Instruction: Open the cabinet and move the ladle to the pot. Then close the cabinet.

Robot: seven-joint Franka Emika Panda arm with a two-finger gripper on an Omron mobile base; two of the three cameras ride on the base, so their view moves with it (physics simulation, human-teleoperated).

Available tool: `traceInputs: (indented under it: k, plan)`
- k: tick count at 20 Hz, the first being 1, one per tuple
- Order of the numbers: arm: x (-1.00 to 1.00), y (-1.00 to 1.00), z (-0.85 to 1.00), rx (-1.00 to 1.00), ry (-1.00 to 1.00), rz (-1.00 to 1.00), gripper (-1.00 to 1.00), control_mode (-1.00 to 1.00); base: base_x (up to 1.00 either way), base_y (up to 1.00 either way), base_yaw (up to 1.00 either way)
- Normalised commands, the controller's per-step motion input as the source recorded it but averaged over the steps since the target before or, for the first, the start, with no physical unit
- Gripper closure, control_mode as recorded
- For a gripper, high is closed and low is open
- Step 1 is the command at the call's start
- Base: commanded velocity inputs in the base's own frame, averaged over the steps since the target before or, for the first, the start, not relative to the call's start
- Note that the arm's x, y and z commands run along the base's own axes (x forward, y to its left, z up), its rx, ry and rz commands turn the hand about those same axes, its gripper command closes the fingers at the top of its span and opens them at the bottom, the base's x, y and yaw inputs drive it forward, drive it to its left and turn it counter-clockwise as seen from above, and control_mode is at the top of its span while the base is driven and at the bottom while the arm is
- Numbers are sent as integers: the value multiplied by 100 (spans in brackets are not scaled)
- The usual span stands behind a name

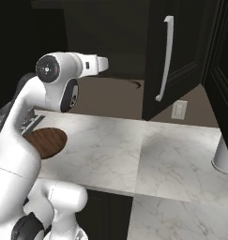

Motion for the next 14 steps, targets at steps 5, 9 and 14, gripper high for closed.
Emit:
traceInputs:
  k: [5,9,14]
  plan:
    - [-58,0,0,0,0,0,100,-100,0,0,0]
    - [-45,0,0,0,0,0,100,-100,0,0,0]
    - [-44,2,0,0,0,0,100,-100,0,0,0]
